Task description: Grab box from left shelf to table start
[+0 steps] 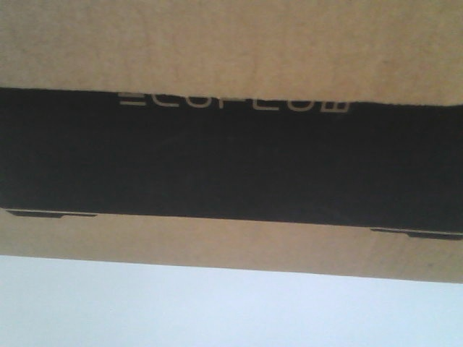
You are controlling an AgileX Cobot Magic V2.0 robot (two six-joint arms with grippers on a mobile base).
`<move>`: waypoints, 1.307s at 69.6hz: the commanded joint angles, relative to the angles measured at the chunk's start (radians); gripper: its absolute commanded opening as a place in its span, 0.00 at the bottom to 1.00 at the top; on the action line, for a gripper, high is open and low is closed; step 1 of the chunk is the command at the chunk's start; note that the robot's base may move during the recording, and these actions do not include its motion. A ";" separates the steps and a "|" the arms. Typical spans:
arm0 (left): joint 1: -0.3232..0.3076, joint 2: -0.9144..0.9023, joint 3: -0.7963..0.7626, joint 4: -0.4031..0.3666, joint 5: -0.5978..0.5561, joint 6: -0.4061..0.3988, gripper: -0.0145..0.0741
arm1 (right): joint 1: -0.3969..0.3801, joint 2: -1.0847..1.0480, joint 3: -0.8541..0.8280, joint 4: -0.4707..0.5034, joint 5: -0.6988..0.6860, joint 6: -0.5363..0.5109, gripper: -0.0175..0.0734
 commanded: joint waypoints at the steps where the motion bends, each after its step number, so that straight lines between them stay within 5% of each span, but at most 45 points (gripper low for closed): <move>1: -0.017 -0.010 -0.037 -0.057 -0.213 -0.010 0.06 | 0.008 -0.001 -0.036 0.059 -0.147 -0.023 0.26; 91: -0.017 0.005 -0.037 -0.057 -0.213 -0.010 0.06 | 0.008 0.001 -0.036 0.059 -0.147 -0.023 0.26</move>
